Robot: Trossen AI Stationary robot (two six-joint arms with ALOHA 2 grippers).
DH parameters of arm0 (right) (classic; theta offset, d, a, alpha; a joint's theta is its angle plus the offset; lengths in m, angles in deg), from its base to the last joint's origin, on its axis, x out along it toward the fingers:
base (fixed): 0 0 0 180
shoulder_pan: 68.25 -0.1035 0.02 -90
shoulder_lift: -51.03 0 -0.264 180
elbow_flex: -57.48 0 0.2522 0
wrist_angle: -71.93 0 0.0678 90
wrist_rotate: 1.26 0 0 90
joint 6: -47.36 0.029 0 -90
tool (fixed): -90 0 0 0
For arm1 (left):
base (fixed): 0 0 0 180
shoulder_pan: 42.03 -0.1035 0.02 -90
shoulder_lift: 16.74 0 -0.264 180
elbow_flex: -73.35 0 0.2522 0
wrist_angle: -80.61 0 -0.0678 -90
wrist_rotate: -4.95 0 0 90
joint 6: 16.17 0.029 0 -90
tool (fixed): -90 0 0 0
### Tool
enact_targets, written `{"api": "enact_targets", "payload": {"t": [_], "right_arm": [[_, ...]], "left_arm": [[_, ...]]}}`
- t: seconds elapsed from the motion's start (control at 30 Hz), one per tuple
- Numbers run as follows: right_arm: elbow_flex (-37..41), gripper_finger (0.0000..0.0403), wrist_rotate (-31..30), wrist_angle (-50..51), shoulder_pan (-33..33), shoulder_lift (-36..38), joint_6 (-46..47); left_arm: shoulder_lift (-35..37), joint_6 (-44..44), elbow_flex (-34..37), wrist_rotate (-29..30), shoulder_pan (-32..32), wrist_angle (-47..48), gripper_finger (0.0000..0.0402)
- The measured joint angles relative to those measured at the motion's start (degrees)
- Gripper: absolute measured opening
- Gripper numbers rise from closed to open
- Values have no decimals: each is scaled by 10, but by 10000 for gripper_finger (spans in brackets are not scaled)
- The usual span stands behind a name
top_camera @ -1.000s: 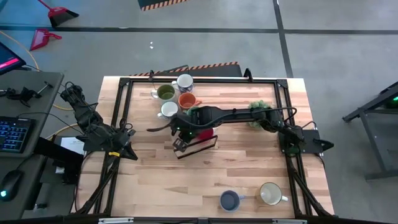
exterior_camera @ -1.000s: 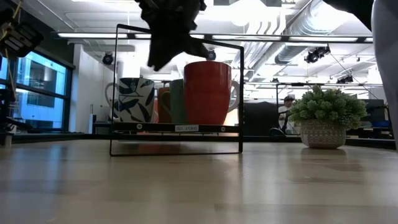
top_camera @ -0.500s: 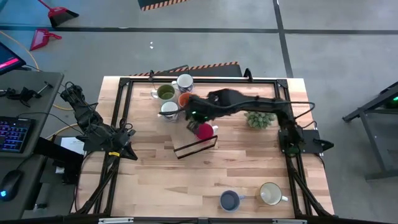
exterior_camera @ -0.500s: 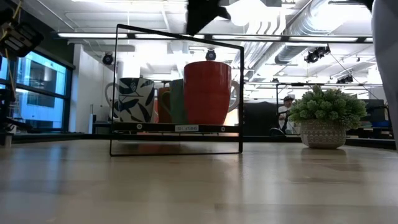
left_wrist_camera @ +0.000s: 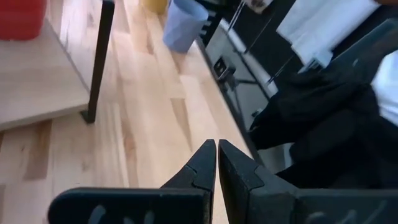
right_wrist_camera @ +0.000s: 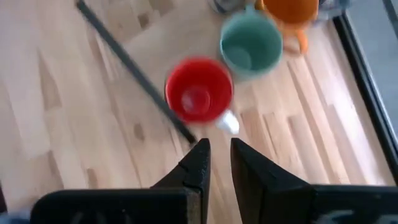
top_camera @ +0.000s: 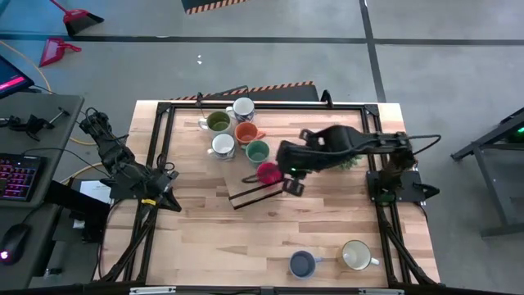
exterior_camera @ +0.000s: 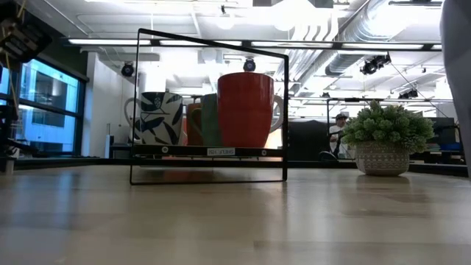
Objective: Place coffee mugs
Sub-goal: Move the yellow mug to the bottom center
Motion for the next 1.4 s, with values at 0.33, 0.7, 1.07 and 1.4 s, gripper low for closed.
{"api": "enact_targets", "payload": {"t": [0.33, 0.7, 1.07, 1.4], "right_arm": [[330, 41, 25, -62, -72, 194, 184], [545, 41, 125, -174, -221, 311, 414], [605, 41, 165, -161, -343, 311, 531], [637, 42, 183, -214, -400, 311, 544]], "left_arm": [[-1, -2, 0, 79, 0, -63, 10], [-2, -2, 0, 88, 0, -69, 10], [-2, -3, 0, 97, 0, -69, 10], [-2, -3, 0, 111, 0, -70, 10]]}}
